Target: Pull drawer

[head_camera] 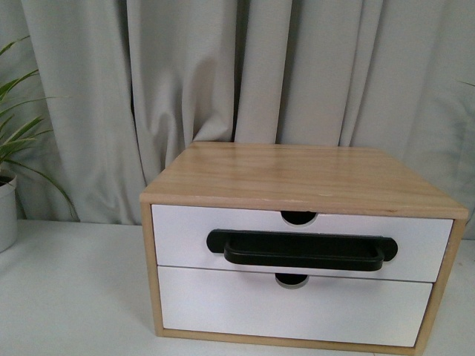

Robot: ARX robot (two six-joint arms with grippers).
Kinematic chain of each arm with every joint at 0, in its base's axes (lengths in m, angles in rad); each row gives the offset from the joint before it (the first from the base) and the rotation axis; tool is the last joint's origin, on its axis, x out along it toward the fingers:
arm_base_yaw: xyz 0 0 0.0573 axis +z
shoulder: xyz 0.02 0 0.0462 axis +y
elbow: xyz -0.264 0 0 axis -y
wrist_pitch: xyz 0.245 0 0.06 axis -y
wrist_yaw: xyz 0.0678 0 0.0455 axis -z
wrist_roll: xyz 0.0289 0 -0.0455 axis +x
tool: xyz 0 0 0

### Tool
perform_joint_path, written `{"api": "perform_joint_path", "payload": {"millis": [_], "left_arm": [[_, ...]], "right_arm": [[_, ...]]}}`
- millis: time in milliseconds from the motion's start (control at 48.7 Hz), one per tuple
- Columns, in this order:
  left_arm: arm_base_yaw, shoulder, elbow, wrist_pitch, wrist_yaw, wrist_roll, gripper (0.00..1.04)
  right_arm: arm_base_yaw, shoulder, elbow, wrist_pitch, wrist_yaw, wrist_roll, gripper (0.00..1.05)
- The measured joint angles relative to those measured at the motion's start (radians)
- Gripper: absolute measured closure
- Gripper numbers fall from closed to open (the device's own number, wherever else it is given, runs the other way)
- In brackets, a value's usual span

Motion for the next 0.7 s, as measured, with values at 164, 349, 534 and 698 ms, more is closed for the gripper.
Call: {"api": "perform_joint_path", "payload": {"millis": [164, 349, 534, 698], "left_arm": [[0.000, 0.000, 0.000, 0.000, 0.000, 0.000, 0.06], [0.000, 0.000, 0.000, 0.000, 0.000, 0.000, 0.06], [-0.056, 0.090, 0.035, -0.017, 0.217, 0.054, 0.06], [-0.167, 0.334, 0.132, 0.097, 0.345, 0.292, 0.06]], "right_arm": [[0.000, 0.000, 0.000, 0.000, 0.000, 0.000, 0.09], [0.000, 0.000, 0.000, 0.000, 0.000, 0.000, 0.09], [-0.177, 0.140, 0.049, -0.072, -0.456, 0.032, 0.09], [-0.193, 0.366, 0.181, -0.076, -0.552, -0.237, 0.09]]}}
